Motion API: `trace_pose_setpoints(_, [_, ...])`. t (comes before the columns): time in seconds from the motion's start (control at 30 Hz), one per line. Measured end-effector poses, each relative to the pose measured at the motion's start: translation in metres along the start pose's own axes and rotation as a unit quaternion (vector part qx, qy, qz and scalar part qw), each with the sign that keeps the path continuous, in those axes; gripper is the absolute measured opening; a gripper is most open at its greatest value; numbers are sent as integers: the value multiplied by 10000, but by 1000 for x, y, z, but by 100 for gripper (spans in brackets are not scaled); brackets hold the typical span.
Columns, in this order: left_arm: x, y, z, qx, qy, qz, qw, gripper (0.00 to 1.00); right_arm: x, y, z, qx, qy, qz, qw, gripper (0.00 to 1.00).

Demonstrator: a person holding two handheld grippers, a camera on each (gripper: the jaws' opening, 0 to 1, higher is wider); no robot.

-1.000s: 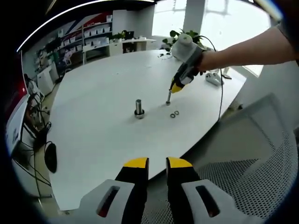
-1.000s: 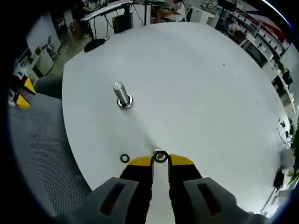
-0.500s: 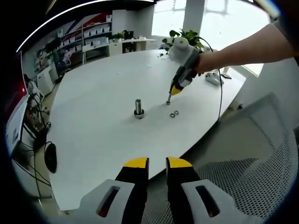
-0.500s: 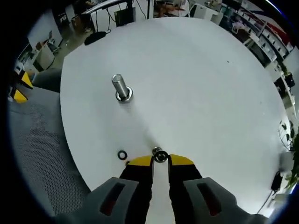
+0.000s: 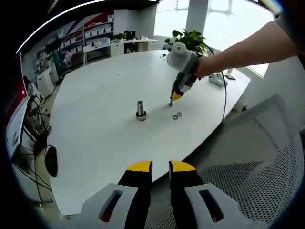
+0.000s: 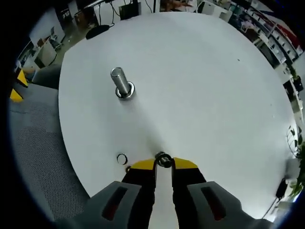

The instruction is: Place the washer onto the threaded stud by aligning its center hole with the stud, sliding it down to the base, and recovering from edge contact or off-axis alignment until the washer reaches the visible bottom stop.

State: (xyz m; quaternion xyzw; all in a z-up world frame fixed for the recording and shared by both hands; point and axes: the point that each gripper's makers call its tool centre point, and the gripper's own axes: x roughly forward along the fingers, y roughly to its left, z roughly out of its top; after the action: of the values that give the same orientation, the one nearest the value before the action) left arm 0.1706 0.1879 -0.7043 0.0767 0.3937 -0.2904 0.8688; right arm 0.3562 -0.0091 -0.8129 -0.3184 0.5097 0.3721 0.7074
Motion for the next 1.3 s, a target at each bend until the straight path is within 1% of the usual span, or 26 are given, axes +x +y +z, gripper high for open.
trace_pose_setpoints(0.1, [0,0,0,-3,-3,7,10000,11,5,0,-5,-76,108,-22,9999,14])
trace_pose_setpoints(0.27, [0,1,1,-11,-15,19,10000,11,12,-3,-11,49,185,-19,9998,14])
trace_pose_setpoints(0.47, [0,2,1,-28,-16,45,10000,11,15,-5,-17,94,256,-72,9996,15])
trace_pose_setpoints(0.67, [-1,3,0,-36,-14,66,10000,11,15,-5,-20,102,286,-73,9995,15])
trace_pose_setpoints(0.83, [0,3,0,-52,-4,68,10000,11,14,-6,-21,125,257,-155,9995,17])
trace_pose_setpoints(0.97, [-1,3,0,-48,5,71,10000,11,14,-8,-24,143,270,-178,9994,23])
trace_pose_setpoints(1.07, [-1,4,0,-83,-13,101,9999,11,13,-7,-24,247,245,-158,9993,23])
trace_pose_setpoints(1.17, [-1,4,0,-83,-4,99,9999,12,10,-6,-25,229,218,-177,9993,23])
trace_pose_setpoints(1.3, [-1,4,1,-63,-37,80,9999,12,4,-4,-31,272,232,-182,9992,24])
